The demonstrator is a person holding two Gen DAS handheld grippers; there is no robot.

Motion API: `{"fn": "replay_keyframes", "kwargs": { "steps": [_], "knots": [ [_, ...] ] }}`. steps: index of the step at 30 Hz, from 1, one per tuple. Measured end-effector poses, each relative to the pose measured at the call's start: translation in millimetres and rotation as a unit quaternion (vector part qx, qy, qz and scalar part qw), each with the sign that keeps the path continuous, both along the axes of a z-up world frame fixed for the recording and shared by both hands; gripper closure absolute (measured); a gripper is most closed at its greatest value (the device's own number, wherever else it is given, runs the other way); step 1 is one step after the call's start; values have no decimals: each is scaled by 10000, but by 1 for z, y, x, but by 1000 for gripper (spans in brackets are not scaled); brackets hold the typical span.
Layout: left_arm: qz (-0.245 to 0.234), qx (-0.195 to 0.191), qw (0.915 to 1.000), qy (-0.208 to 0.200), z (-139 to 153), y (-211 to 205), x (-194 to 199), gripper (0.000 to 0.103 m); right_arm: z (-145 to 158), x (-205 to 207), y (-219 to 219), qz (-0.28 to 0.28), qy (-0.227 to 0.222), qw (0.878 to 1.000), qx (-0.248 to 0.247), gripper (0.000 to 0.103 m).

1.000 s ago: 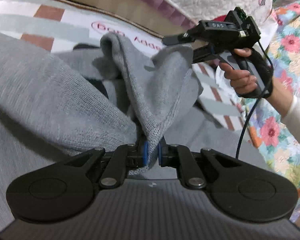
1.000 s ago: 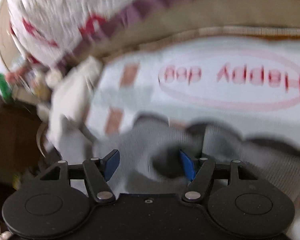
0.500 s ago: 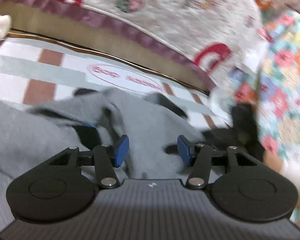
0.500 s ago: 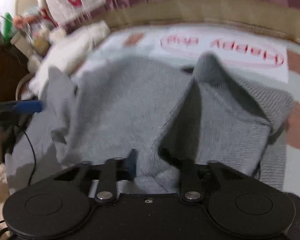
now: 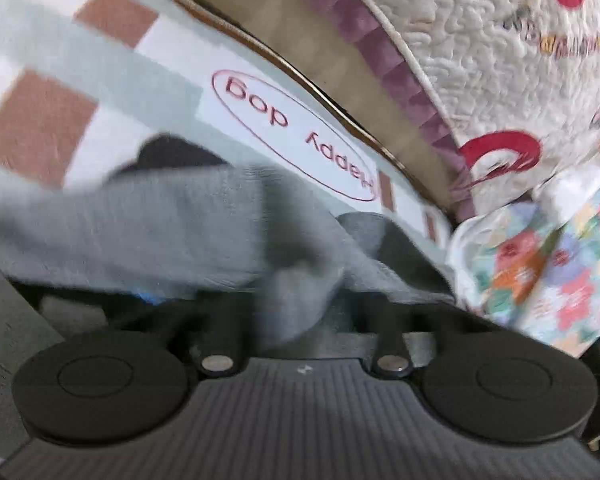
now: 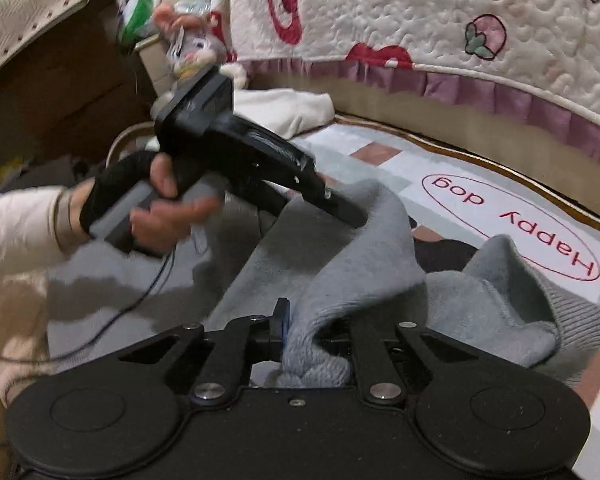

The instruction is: Fold clothes

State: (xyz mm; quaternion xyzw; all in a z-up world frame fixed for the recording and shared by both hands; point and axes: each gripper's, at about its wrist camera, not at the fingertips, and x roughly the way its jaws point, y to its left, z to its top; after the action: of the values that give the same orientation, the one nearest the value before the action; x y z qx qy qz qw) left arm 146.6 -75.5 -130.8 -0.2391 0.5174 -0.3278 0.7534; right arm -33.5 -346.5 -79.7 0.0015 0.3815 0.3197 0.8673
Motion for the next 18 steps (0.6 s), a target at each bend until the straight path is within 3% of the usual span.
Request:
{"fn": "replay_keyframes", "kwargs": {
  "steps": [3,4,5,7,9,11,13,15,18],
  "knots": [
    [148,170,9972,-720,30,-1,-6,90,2,5,-11,-523,18,9978,-401,84],
    [218,227,9953,-918,42,0,-4,90,4,9,-19,-755,56,9964,-389,76],
    [302,328,9923,-1153,56,0,-1,90,5,13,-34,-1116,141,9934,-213,52],
    [467,598,9837,-1633,84,1,5,90,6,22,-64,-1841,314,9823,146,25],
    [667,824,9711,-2137,112,1,13,91,0,31,-102,-2704,542,9595,573,25],
    [816,738,9623,-2488,139,3,21,91,-10,34,-137,-3284,993,9302,1304,25],
    [949,616,9437,-3107,172,-1,23,92,-19,30,-159,-3516,1271,9011,2195,25],
    [1041,535,9166,-3824,205,-8,19,103,-25,28,-162,-3629,1368,8825,2661,25],
    [967,275,8773,-4693,249,-14,-9,103,-34,28,-163,-3726,1524,8570,3216,24]
  ]
}}
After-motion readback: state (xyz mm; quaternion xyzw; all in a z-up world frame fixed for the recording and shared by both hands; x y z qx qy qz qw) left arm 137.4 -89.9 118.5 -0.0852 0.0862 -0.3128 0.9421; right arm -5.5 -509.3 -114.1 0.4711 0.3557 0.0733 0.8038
